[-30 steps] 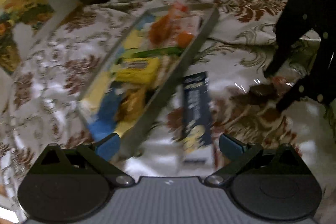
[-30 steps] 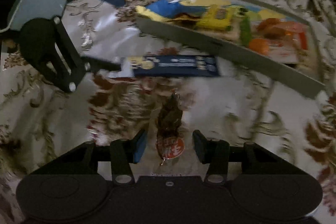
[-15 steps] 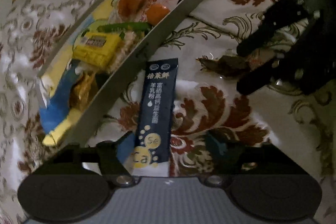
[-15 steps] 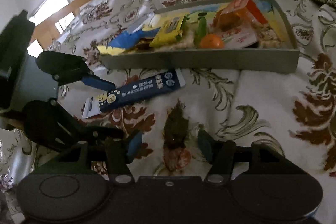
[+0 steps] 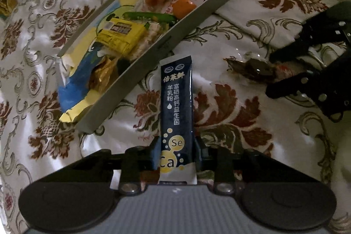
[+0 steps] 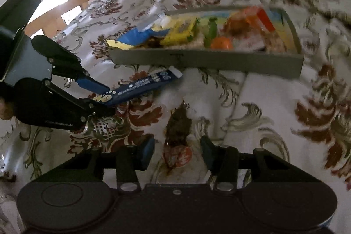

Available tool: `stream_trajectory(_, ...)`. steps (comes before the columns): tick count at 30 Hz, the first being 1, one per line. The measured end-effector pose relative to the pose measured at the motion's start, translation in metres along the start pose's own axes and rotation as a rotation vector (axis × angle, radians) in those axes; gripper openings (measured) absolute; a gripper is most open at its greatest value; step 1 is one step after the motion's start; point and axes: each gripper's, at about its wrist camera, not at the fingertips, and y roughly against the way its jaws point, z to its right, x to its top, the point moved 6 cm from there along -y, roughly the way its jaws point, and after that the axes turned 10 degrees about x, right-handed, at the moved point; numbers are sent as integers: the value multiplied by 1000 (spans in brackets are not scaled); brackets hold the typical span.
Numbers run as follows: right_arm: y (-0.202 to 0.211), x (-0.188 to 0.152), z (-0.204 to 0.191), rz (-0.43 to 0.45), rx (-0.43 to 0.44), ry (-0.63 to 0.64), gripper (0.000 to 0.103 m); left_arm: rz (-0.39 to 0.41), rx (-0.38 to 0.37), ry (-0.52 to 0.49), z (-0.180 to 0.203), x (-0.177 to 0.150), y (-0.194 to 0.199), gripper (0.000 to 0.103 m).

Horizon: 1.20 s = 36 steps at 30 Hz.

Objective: Organize snacks
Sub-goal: 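Lift the blue packet and the candy packet and carry them over the tray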

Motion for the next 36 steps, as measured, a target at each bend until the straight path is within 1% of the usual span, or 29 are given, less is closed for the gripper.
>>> stream_trajectory(4,11,6,-10,72,-35,108,47,25,37,1,0,-3,17,34)
stream_trajectory(7,16,10,-14,112,-64,164,47,58,73,36,-6,-1,28,34)
stream_trajectory(14,18,13,-13,137,-113,225,47,111,146,38,-11,3,40,34)
stream_trajectory(20,23,19,-12,196,-153,256,46,147,172,77,-19,10,48,34)
stream_trajectory(23,24,30,-11,252,-196,317,46,178,197,86,-25,19,52,34)
stream_trajectory(26,21,52,-2,324,-209,302,46,206,242,108,-35,34,52,34)
stream_trajectory(30,7,85,20,398,-203,213,46,213,296,201,-53,53,44,34)
stream_trajectory(32,1,97,29,412,-196,191,46,212,320,240,-59,60,39,35)
stream_trajectory(36,-16,112,39,408,-176,168,46,192,341,247,-65,63,33,35)
